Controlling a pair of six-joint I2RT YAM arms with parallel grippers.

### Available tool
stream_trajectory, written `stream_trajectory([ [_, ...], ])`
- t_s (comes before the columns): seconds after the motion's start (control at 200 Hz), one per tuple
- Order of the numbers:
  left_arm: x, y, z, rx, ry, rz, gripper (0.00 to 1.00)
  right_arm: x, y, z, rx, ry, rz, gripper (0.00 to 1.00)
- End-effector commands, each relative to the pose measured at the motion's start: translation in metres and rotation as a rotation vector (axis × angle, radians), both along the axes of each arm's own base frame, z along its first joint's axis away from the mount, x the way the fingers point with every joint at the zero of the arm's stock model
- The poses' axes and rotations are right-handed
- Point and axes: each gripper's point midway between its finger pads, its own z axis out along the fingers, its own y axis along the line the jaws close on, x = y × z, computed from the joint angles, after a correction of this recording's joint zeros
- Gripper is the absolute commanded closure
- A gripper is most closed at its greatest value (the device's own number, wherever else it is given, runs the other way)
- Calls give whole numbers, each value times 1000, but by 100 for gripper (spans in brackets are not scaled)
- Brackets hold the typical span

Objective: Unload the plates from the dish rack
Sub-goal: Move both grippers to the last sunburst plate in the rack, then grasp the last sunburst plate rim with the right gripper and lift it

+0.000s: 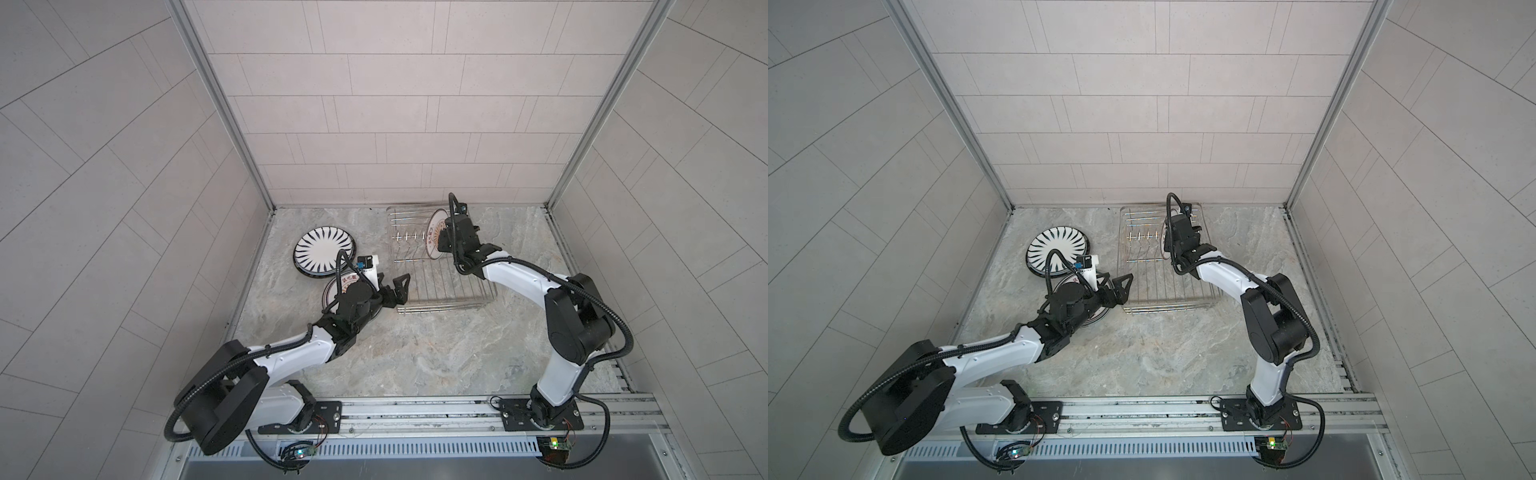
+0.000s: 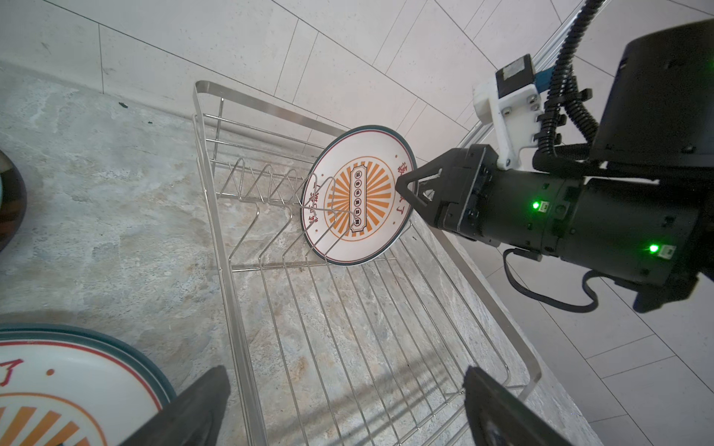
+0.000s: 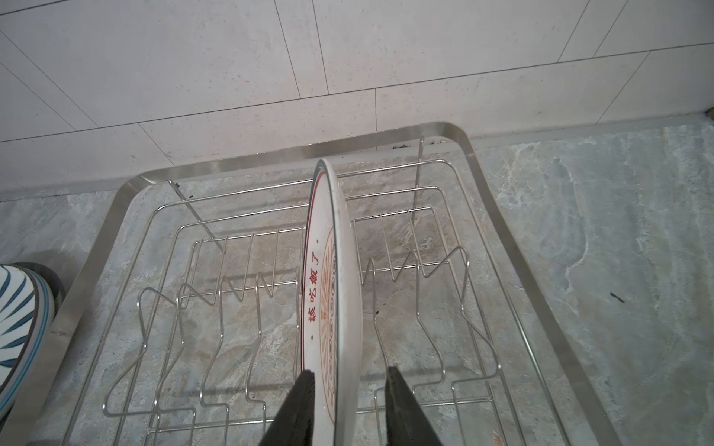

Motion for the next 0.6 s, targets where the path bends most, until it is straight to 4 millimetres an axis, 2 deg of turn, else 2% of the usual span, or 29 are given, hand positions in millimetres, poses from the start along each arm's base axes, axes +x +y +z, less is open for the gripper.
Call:
stream_trajectory([
  [0.0,7,-9,28,-42,-74,-10,0,5,-1,1,-5,-2,-25,72],
  [0.14,9,-7,30,-36,-81,2,0,9,-4,-4,-16,7,-62,76],
  [0.41,10,1,26,-8,-82,38,0,17,0,-19,-31,31,-72,78],
  [0.475,10,1,25,-5,-81,37,0,18,1,-21,-27,29,-72,86],
  [0.59,10,-2,25,-5,-77,24,0,19,6,-22,-38,31,-68,87],
])
